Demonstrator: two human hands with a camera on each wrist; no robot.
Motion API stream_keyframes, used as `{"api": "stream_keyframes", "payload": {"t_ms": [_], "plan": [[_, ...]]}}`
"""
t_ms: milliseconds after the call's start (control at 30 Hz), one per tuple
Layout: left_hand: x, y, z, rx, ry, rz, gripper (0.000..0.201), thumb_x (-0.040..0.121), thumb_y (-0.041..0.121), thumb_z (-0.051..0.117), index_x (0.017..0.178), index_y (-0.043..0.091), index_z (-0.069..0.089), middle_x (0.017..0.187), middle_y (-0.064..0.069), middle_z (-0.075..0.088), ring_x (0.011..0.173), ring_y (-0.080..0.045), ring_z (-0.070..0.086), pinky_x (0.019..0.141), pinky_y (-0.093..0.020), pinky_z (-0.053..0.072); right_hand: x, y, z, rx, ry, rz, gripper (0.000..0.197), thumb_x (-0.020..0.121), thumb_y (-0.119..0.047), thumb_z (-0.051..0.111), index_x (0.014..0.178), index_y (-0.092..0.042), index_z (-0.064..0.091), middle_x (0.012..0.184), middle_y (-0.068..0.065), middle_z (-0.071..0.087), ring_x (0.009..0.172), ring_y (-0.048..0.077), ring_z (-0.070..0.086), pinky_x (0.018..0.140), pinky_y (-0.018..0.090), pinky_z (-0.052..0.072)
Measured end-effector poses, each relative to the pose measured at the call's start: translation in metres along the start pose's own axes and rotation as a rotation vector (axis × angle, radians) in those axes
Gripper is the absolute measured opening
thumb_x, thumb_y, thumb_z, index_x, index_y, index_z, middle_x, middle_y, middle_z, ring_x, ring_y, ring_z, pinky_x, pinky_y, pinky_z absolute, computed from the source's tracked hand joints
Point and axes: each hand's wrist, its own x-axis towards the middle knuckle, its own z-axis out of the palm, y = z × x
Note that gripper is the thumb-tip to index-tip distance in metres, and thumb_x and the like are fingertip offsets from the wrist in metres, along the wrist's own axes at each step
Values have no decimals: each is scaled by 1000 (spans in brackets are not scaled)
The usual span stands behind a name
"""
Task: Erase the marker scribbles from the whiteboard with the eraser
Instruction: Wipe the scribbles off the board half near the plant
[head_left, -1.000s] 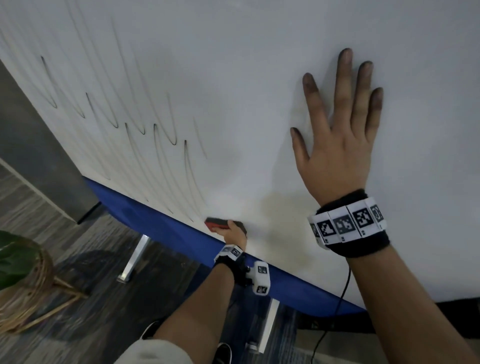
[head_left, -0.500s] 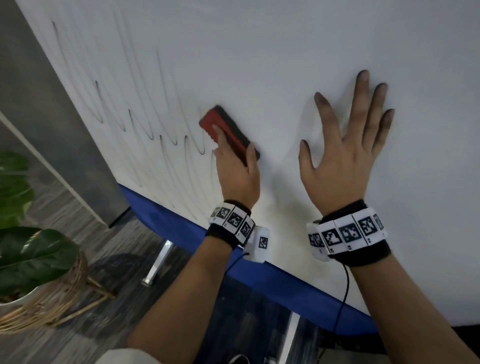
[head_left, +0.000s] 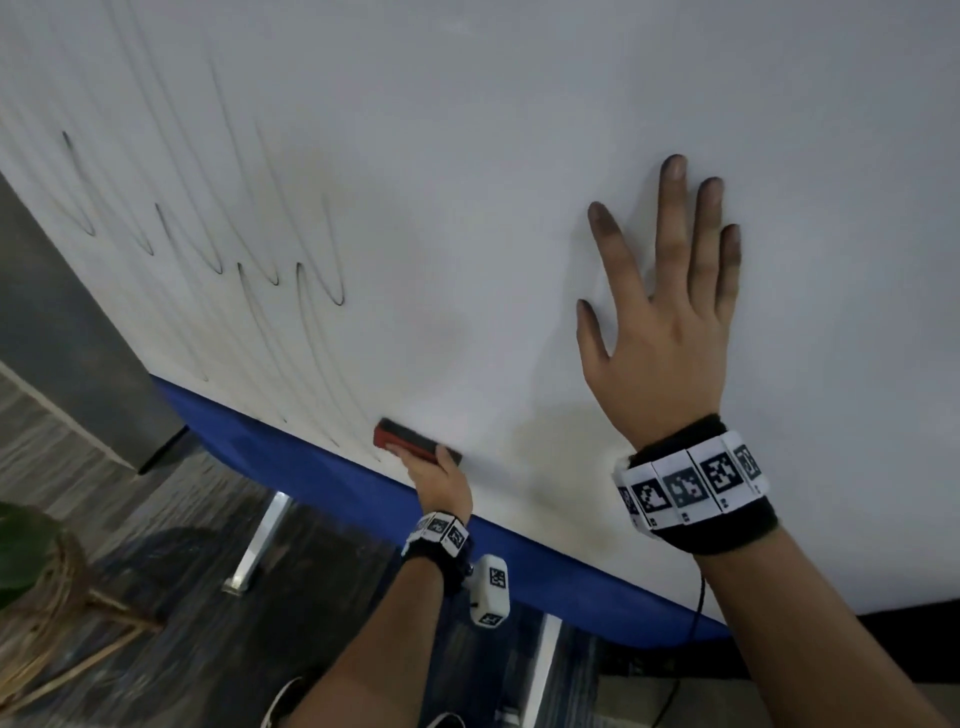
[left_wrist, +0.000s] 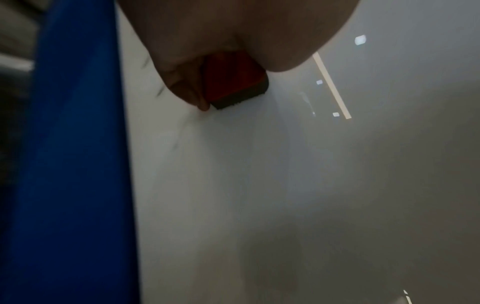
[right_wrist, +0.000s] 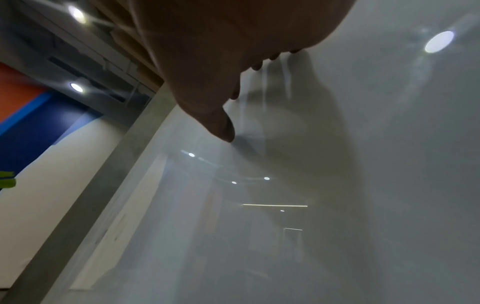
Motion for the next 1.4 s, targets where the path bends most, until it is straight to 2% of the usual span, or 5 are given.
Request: {"api": "stream_keyframes", "payload": {"t_ms": [233, 600, 800, 1133, 1400], "plan": [[41, -145, 62, 5, 17, -422, 93, 96, 36, 58, 159, 5, -2, 155, -26, 35, 138, -42, 44, 120, -50, 32, -7, 10, 3, -99, -51, -64, 69, 100, -38, 55, 161, -27, 24, 167, 20, 16, 154, 42, 14, 126, 47, 5], [-5, 145, -21, -135, 50, 175, 77, 108, 22, 45, 160, 9, -10, 150, -21, 40, 132, -32, 48, 94, -12, 35, -3, -18, 20, 115, 126, 86, 56, 92, -27, 65, 146, -19, 54, 157, 33, 31, 146, 53, 24, 123, 61, 14], [-4, 238, -42, -33, 22, 757, 82, 99, 31, 58, 161, 11, 8, 129, 31, 33, 116, 17, 37, 107, -9, 30, 23, -54, 2, 331, 280, 75, 50, 88, -18, 67, 137, -11, 61, 151, 35, 36, 144, 52, 30, 120, 60, 24], [39, 203, -70, -20, 133, 430, 76, 103, 34, 49, 162, 22, 2, 132, -12, 52, 120, -34, 56, 97, -32, 45, 40, -43, -4, 85, 78, 81, 64, 86, -20, 67, 148, -23, 49, 166, 20, 19, 154, 42, 13, 125, 56, 14], [37, 285, -95, 179, 101, 909, 74, 99, 39, 56, 160, 28, 15, 120, 9, 46, 104, -9, 48, 88, -20, 40, 102, -91, -40, 179, 205, 14, 62, 88, -23, 62, 148, -24, 50, 165, 21, 22, 153, 45, 16, 124, 55, 15]]}}
